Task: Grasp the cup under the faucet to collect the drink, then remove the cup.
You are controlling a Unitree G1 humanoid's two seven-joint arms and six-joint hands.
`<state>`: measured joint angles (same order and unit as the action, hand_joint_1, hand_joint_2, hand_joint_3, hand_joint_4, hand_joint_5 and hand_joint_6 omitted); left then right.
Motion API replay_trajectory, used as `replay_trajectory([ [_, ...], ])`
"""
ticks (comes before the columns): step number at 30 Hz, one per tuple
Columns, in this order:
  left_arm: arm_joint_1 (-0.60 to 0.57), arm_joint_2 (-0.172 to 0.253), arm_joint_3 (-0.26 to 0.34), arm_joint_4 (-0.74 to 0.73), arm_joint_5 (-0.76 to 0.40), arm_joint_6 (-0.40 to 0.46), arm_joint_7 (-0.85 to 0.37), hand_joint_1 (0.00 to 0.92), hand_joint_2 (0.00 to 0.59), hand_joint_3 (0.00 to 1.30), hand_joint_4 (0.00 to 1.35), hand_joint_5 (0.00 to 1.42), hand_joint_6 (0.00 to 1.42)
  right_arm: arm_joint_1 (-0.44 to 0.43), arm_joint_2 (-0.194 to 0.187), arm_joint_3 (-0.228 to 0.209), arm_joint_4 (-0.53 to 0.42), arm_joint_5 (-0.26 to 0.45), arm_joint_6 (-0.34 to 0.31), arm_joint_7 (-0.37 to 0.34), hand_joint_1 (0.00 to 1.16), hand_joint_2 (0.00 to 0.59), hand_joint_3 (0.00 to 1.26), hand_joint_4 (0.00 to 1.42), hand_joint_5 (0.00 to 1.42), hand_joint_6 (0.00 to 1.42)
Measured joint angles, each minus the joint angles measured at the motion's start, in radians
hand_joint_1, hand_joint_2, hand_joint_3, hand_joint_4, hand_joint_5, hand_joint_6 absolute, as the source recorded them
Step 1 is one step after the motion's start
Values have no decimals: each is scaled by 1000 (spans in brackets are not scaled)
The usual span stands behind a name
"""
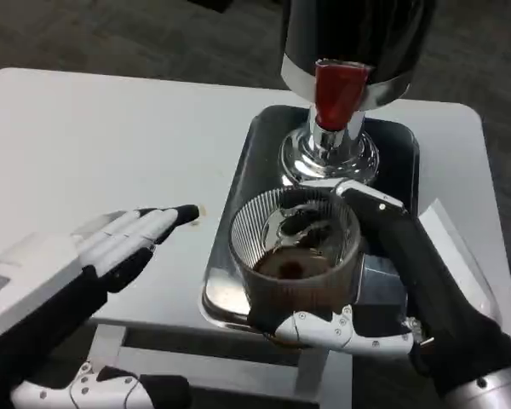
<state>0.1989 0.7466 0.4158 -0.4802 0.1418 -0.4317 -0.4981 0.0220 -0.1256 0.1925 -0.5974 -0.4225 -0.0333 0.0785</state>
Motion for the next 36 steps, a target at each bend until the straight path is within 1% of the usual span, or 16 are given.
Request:
replay_trajectory([
  [9, -1, 22, 0, -39, 15, -1, -22, 0, 39, 0, 0, 0, 0, 24, -3, -6, -46, 20, 14, 28, 814, 160, 654, 702, 884, 982],
  [19, 12, 22, 7, -72, 16, -2, -33, 0, 40, 0, 0, 0, 0, 73, -10, -16, -97, 36, 32, 60, 809, 159, 654, 702, 895, 997],
  [23, 22, 22, 15, -84, 16, -2, -36, 0, 40, 0, 0, 0, 0, 79, -11, -18, -124, 39, 35, 72, 808, 159, 654, 702, 885, 998],
  [28, 25, 22, 23, -93, 16, -1, -37, 0, 40, 0, 0, 0, 0, 86, -11, -20, -127, 40, 36, 83, 808, 159, 654, 702, 896, 998],
  [36, 25, 22, 34, -104, 13, 8, -46, 0, 40, 0, 0, 0, 0, 97, -11, -20, -158, 40, 47, 97, 808, 159, 654, 702, 896, 998],
])
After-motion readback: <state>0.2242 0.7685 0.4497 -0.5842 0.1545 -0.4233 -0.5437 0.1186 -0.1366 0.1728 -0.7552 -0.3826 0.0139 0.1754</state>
